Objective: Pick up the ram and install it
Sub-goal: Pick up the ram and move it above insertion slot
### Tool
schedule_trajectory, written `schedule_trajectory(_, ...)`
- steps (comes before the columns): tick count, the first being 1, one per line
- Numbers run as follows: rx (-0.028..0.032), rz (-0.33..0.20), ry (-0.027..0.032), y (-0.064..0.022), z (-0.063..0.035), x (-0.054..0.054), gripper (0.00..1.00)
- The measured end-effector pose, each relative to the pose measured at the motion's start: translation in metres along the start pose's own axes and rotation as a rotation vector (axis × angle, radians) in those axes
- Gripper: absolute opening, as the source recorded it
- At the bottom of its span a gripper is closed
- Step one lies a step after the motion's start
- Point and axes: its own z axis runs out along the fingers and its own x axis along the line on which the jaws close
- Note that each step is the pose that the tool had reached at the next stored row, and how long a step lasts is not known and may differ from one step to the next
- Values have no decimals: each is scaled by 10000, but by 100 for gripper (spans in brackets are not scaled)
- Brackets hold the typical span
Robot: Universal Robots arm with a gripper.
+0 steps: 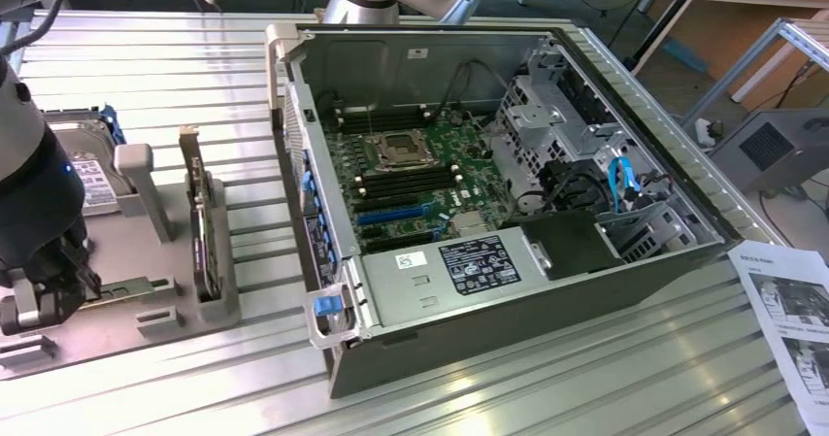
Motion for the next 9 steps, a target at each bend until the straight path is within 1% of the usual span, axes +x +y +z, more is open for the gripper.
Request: schedule_trajectory(9, 0, 9, 0, 1, -182, -5, 13)
